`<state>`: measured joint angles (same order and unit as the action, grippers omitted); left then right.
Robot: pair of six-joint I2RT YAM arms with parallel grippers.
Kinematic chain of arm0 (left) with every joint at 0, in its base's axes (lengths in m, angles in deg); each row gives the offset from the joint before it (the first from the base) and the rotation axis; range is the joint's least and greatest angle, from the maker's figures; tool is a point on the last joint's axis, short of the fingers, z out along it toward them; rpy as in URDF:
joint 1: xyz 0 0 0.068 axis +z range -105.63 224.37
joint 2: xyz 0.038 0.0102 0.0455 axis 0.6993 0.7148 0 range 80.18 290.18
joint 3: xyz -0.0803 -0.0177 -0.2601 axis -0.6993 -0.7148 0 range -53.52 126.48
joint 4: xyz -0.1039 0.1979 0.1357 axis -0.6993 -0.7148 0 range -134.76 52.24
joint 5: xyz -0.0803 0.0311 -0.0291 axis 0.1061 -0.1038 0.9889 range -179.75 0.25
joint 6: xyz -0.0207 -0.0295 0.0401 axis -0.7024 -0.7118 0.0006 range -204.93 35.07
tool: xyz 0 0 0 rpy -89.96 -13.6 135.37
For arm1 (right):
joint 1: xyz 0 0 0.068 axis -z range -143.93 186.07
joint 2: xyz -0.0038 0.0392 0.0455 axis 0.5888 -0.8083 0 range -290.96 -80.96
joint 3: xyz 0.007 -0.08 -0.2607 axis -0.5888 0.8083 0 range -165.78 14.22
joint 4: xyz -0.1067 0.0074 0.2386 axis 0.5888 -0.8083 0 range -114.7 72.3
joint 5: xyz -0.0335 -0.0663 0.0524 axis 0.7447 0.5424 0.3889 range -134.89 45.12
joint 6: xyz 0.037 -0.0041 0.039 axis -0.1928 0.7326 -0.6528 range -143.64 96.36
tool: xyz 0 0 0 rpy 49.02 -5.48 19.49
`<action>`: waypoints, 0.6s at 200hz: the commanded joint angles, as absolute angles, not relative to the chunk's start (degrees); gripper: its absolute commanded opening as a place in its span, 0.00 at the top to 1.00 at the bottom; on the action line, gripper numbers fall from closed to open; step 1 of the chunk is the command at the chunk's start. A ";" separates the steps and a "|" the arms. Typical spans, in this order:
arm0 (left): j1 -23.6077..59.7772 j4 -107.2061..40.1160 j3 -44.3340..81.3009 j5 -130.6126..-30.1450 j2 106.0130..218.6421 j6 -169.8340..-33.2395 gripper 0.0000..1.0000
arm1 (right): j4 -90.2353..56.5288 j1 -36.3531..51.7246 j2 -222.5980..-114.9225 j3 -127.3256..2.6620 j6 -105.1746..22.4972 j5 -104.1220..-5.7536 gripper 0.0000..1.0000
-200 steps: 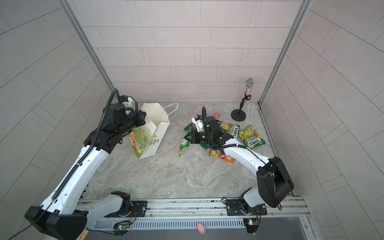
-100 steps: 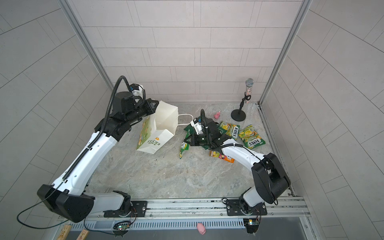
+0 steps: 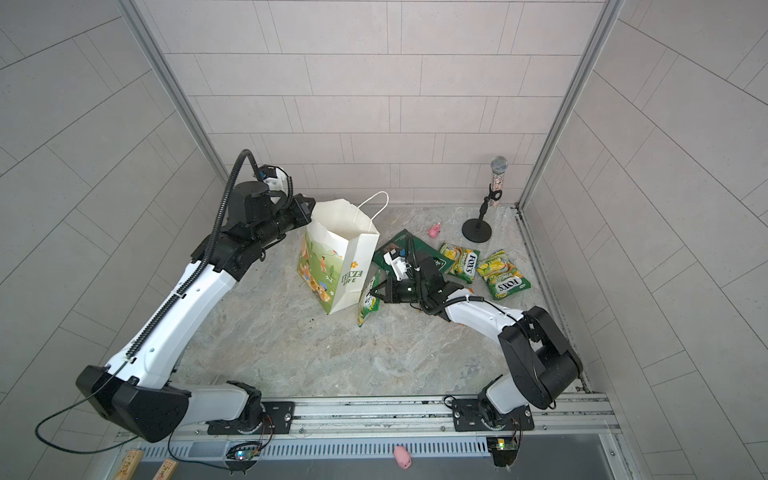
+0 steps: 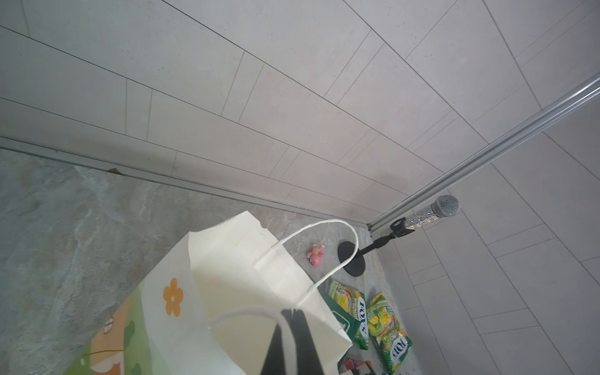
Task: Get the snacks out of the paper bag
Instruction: 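Lower the Spring Tea packet onto the floor and open the right gripper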
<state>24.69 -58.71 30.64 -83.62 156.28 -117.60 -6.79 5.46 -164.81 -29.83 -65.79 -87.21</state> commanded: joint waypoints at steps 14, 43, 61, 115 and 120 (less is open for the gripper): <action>24.81 -58.68 29.13 -86.16 154.11 -115.34 1.00 | -5.84 6.74 -162.99 -25.37 -63.50 -87.60 1.00; 24.81 -57.98 27.93 -84.09 154.52 -115.78 1.00 | -10.08 8.57 -163.58 -22.28 -59.58 -85.79 0.95; 24.70 -57.59 27.22 -83.54 154.20 -115.63 1.00 | -17.36 9.10 -162.63 -22.57 -54.50 -81.50 0.92; 24.72 -55.15 26.97 -76.65 155.19 -114.99 1.00 | -30.70 11.16 -162.99 -25.15 -46.00 -74.45 0.89; 24.78 -54.93 27.07 -75.82 155.38 -115.00 1.00 | -31.77 11.11 -163.19 -25.51 -45.81 -73.91 0.87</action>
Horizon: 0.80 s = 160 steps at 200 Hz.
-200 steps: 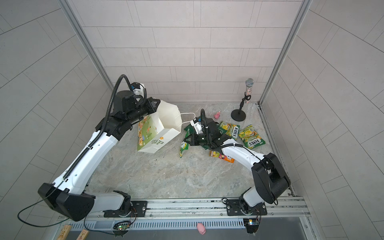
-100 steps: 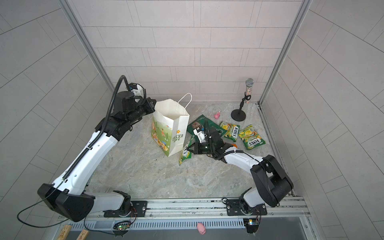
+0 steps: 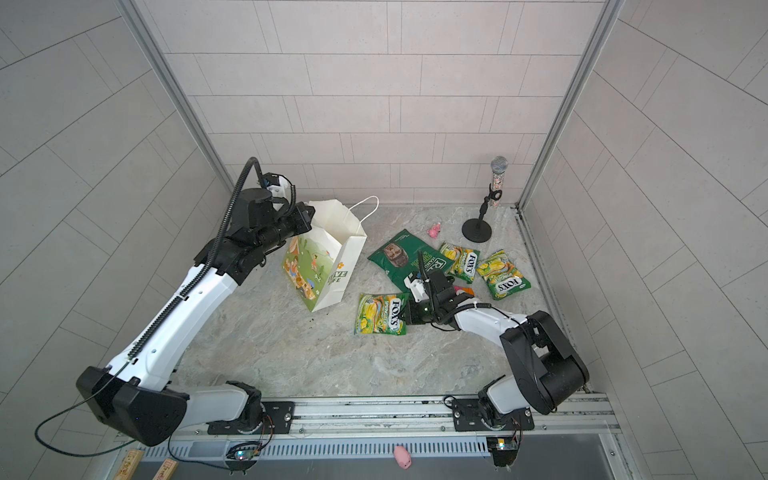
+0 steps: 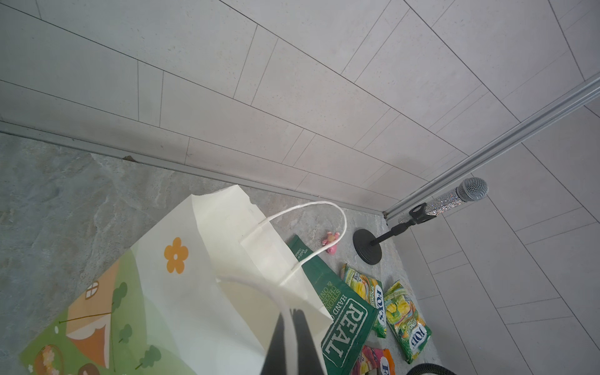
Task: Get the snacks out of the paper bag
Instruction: 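Lower the Spring Tea packet onto the floor and open the right gripper, then set the paper bag upright with the left gripper while the right withdraws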
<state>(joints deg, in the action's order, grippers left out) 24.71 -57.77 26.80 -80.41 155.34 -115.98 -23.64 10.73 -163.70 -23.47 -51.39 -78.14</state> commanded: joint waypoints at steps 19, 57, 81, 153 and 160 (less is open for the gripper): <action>24.77 -54.65 28.02 -74.31 156.01 -114.90 1.00 | -34.56 11.18 -163.21 -26.03 -44.68 -70.84 0.84; 24.77 -53.41 29.40 -70.56 157.07 -115.72 1.00 | -37.19 11.20 -158.38 -25.94 -44.69 -66.27 0.65; 24.77 -52.25 30.05 -68.48 157.48 -116.44 1.00 | -39.48 11.30 -154.89 -26.44 -44.52 -62.64 0.58; 24.82 -46.80 30.09 -60.63 158.50 -119.37 1.00 | -42.24 12.64 -144.58 -25.59 -44.31 -54.10 0.50; 24.75 -46.26 30.07 -60.66 158.41 -119.93 1.00 | -42.46 12.93 -144.10 -25.51 -44.21 -54.12 0.50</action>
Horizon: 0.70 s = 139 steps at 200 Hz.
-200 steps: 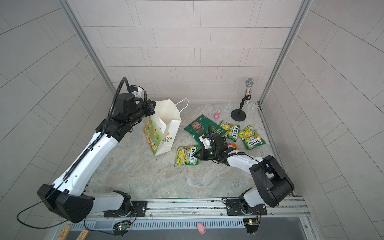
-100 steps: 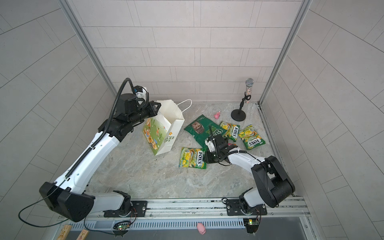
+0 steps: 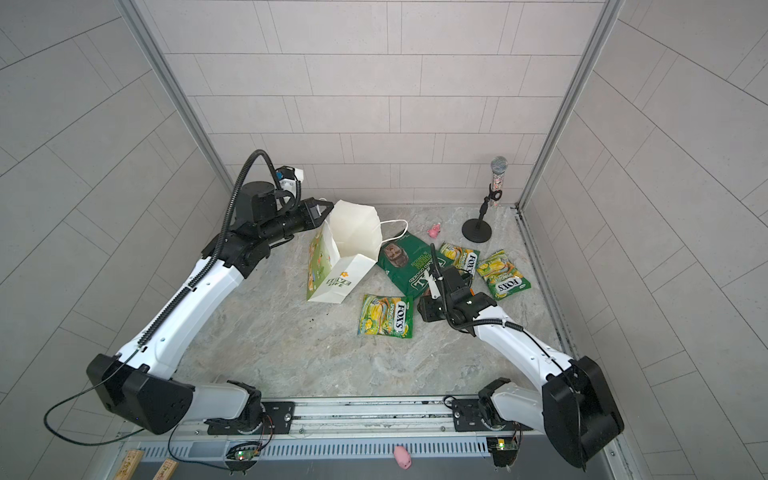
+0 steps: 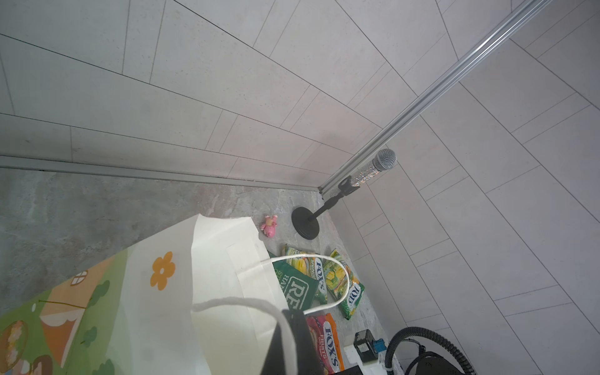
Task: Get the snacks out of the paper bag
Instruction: 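Set the paper bag upright with the left gripper while the right withdraws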
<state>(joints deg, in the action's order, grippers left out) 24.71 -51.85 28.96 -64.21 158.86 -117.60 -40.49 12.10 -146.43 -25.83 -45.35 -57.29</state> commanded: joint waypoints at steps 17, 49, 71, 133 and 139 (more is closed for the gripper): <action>24.85 -46.81 30.84 -61.49 158.80 -119.59 1.00 | -43.00 13.59 -143.80 -25.59 -44.21 -54.51 0.50; 24.90 -45.87 30.76 -60.96 159.64 -120.76 1.00 | -43.28 13.92 -143.71 -25.51 -44.33 -54.81 0.50; 25.28 -43.94 28.93 -61.33 159.31 -120.72 1.00 | -43.37 14.01 -143.46 -25.42 -44.30 -54.93 0.50; 32.07 -40.33 21.04 -61.17 158.91 -121.40 1.00 | -43.45 14.25 -143.26 -25.51 -44.10 -55.17 0.49; 32.92 -40.15 20.40 -60.76 159.14 -121.56 1.00 | -43.44 14.19 -143.14 -25.59 -44.13 -55.17 0.49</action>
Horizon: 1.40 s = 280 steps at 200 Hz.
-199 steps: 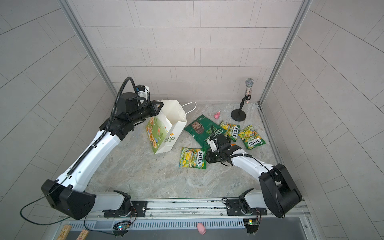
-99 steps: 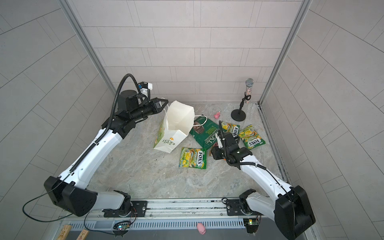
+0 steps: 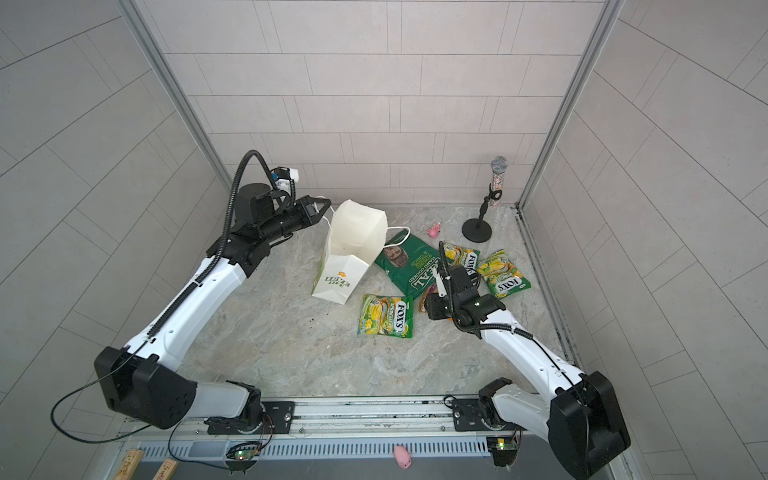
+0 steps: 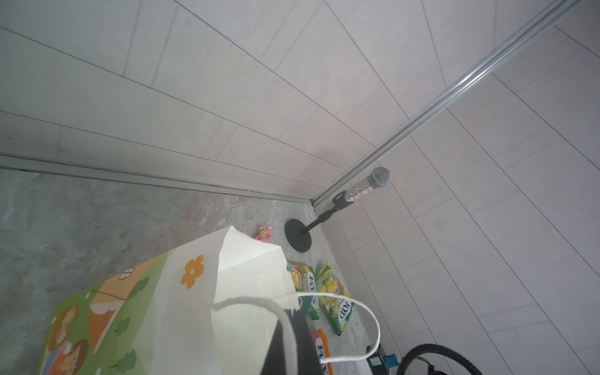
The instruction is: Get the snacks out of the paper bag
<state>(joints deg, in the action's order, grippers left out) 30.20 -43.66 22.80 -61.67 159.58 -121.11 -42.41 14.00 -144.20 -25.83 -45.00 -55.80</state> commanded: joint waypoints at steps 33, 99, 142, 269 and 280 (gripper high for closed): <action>37.63 -39.61 17.10 -59.47 158.81 -121.23 1.00 | -43.63 14.27 -143.00 -25.77 -44.12 -55.18 0.49; 42.27 -47.44 16.56 -61.81 156.53 -112.62 0.85 | -43.97 14.45 -142.66 -26.29 -43.88 -54.77 0.49; 42.35 -51.45 16.55 -64.55 155.24 -108.86 0.66 | -44.07 14.58 -141.98 -26.47 -43.95 -54.35 0.49; 42.44 -67.39 28.95 -75.40 146.02 -94.49 0.00 | -44.58 15.66 -137.84 -27.06 -44.86 -48.85 0.49; 42.46 -67.96 29.89 -78.88 145.46 -94.40 0.00 | -44.60 16.20 -136.45 -27.33 -45.40 -46.28 0.49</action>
<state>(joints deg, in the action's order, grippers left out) 42.27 -65.97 27.23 -73.41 147.65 -97.29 -43.75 15.27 -139.28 -25.83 -44.87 -52.11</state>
